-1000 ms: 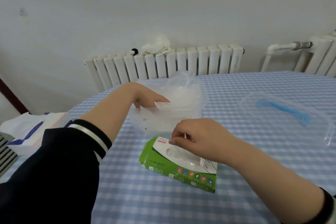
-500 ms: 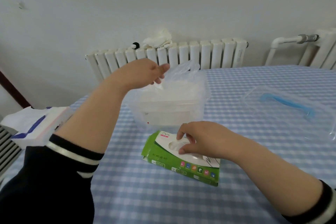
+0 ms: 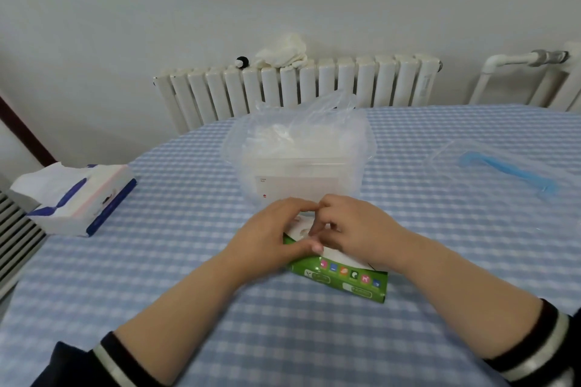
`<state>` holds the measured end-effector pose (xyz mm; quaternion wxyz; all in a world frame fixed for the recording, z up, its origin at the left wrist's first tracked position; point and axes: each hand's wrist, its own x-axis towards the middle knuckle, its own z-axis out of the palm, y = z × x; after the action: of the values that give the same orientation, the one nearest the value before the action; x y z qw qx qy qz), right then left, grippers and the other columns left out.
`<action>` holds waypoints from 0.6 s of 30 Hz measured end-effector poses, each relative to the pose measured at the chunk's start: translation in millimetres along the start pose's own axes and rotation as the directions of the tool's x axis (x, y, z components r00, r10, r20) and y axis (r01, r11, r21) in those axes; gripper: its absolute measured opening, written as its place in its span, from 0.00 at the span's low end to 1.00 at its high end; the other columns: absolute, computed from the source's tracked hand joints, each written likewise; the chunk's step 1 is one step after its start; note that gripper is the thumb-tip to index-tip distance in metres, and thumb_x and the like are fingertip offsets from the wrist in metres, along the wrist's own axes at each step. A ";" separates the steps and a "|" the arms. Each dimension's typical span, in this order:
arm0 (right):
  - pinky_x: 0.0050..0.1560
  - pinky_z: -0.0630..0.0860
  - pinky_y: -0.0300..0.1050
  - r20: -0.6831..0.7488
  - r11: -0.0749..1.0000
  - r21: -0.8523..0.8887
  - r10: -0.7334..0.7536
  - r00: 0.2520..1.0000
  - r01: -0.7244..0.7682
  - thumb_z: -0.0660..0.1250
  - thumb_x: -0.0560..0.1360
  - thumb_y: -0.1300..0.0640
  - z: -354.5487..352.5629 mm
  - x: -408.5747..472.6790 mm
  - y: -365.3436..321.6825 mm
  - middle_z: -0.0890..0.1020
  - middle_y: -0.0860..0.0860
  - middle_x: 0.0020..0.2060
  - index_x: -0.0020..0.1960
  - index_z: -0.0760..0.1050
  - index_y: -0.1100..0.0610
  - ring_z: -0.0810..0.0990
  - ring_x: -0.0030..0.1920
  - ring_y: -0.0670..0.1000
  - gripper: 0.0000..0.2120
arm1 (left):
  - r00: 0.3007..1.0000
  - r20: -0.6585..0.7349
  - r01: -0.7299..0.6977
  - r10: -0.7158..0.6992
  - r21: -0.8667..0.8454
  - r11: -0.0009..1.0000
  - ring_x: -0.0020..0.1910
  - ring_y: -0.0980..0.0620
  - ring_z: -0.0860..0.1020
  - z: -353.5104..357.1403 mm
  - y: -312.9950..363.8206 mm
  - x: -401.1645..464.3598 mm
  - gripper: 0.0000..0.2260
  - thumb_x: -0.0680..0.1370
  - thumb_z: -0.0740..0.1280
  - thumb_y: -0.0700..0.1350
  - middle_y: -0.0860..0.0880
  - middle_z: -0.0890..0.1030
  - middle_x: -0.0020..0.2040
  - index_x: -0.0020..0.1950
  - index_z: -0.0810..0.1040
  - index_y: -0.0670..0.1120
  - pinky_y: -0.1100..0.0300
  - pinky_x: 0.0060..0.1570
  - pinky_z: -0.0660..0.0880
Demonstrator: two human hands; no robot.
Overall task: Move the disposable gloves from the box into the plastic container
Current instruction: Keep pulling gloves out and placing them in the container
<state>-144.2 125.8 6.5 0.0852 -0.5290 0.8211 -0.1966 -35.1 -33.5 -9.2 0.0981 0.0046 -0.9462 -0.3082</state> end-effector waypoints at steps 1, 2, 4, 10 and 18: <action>0.48 0.71 0.45 -0.007 0.999 0.033 0.006 1.000 -0.006 0.65 0.77 0.47 -0.1 0.5 1.5 0.74 0.43 0.47 0.47 0.81 0.49 0.73 0.46 0.44 0.08 | 0.999 0.025 0.021 -0.022 0.020 1.000 0.56 0.70 0.70 2.7 -1.3 -0.9 0.26 0.70 0.74 0.59 0.65 0.74 0.60 0.66 0.71 0.59 0.78 0.53 0.63; 0.50 0.72 0.46 -0.013 0.996 0.084 0.019 1.000 -0.018 0.67 0.76 0.48 -0.3 0.4 2.3 0.75 0.43 0.47 0.45 0.81 0.49 0.74 0.47 0.45 0.07 | 0.999 0.032 0.036 -0.036 0.015 0.999 0.58 0.68 0.70 5.0 -2.2 -1.3 0.29 0.70 0.75 0.58 0.64 0.74 0.62 0.68 0.69 0.58 0.77 0.54 0.64; 0.51 0.73 0.45 -0.028 0.974 0.224 0.048 0.998 -0.040 0.70 0.75 0.49 1.2 0.6 2.0 0.77 0.43 0.45 0.41 0.79 0.48 0.76 0.47 0.44 0.05 | 0.998 0.035 0.056 -0.055 -0.037 0.998 0.60 0.65 0.73 7.9 -2.8 -1.6 0.31 0.69 0.76 0.57 0.62 0.75 0.63 0.69 0.68 0.57 0.72 0.56 0.69; 0.43 0.72 0.31 -0.126 0.827 0.560 0.150 0.981 -0.054 0.72 0.74 0.56 6.0 1.5 -4.1 0.82 0.42 0.39 0.38 0.80 0.49 0.77 0.39 0.38 0.07 | 0.991 0.081 0.110 -0.103 -0.087 0.990 0.59 0.64 0.74 5.0 -1.3 -1.2 0.36 0.70 0.76 0.56 0.71 0.74 0.59 0.74 0.63 0.57 0.64 0.58 0.72; 0.45 0.77 0.39 -0.211 0.555 0.832 0.310 0.927 0.003 0.72 0.74 0.59 9.0 1.2 -8.3 0.84 0.46 0.38 0.37 0.81 0.51 0.81 0.41 0.44 0.07 | 0.988 0.084 0.137 -0.129 -0.105 0.985 0.53 0.66 0.75 1.7 -0.6 -0.6 0.32 0.71 0.75 0.56 0.63 0.76 0.57 0.70 0.64 0.61 0.72 0.50 0.72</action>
<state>-134.6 119.6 1.8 0.1971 -0.3122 0.6810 -0.6324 -34.9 -33.0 -11.0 0.0411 0.0506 -0.9283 -0.3660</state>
